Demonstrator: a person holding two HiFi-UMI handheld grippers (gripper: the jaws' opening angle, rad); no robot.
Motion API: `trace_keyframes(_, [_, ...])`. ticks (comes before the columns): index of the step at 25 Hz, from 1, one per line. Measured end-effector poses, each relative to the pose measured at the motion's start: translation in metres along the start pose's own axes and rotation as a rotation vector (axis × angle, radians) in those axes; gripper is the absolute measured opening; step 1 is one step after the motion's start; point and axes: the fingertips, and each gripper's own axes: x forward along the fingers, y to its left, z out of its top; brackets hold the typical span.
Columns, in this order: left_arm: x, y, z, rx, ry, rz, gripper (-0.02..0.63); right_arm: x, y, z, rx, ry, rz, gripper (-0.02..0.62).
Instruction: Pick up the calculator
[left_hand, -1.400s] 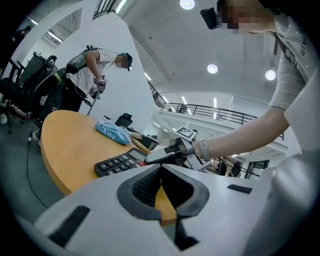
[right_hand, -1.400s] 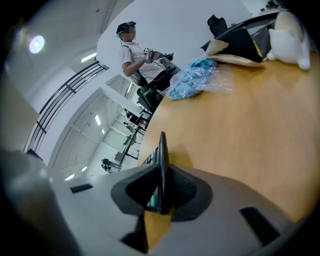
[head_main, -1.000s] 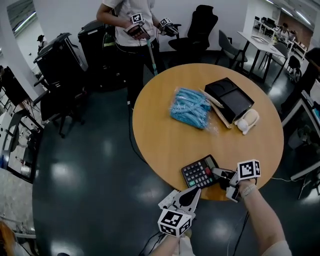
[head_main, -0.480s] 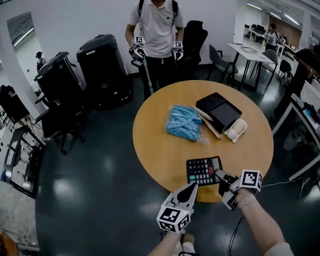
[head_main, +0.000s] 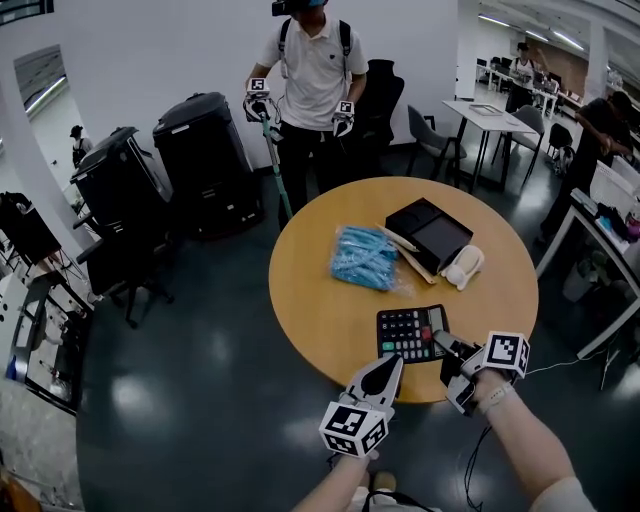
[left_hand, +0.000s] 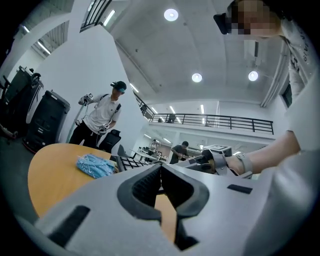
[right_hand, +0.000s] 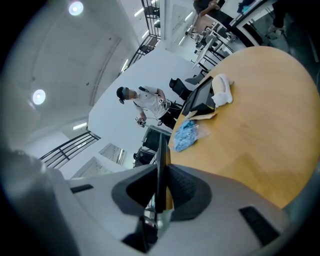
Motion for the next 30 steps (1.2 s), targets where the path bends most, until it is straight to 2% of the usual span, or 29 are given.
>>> trace_keyframes(7, [0.0, -0.013, 0.001, -0.022, -0.005, -0.037, 0.008, 0.003, 0.009, -0.003, 0.005, -0.012, 0.048, 0.055])
trace_keyframes(17, [0.0, -0.005, -0.004, -0.045, -0.002, -0.01, 0.008, 0.009, -0.007, -0.013, 0.033, -0.013, 0.005, 0.055])
trace_keyframes(30, [-0.004, 0.006, -0.01, -0.047, 0.023, 0.019, 0.008, 0.017, -0.009, -0.019, 0.058, -0.007, 0.014, 0.055])
